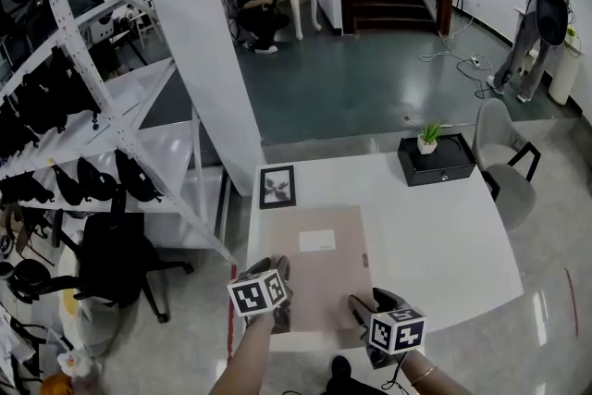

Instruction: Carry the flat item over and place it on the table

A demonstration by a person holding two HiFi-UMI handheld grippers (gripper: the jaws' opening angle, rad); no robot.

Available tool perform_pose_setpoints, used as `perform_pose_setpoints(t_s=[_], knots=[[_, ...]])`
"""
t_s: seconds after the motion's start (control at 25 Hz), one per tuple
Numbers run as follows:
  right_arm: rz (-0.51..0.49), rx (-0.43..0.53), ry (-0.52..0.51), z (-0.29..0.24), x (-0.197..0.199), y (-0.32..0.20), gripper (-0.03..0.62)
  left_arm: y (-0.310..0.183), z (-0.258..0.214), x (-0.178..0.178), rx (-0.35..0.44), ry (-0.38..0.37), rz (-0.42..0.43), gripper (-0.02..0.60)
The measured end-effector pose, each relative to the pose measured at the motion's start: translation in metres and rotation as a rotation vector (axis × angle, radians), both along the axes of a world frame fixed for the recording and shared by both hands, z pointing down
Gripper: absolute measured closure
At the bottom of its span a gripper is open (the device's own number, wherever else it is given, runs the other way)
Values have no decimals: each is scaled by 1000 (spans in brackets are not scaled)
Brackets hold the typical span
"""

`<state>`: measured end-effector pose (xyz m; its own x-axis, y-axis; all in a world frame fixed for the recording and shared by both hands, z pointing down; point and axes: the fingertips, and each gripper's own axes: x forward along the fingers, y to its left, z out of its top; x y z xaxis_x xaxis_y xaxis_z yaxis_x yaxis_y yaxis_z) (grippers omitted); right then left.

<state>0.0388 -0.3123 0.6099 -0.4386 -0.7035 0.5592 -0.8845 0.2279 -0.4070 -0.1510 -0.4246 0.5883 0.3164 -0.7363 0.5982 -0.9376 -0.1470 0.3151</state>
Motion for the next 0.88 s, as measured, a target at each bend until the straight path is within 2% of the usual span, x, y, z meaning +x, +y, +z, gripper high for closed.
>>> perform_pose_setpoints(t_s=[0.52, 0.88], knots=[[9, -27, 16, 2, 1, 1, 339, 0, 5, 4, -31, -36, 22, 413], [0, -15, 27, 1, 2, 0, 337, 0, 3, 2, -22, -34, 7, 412]])
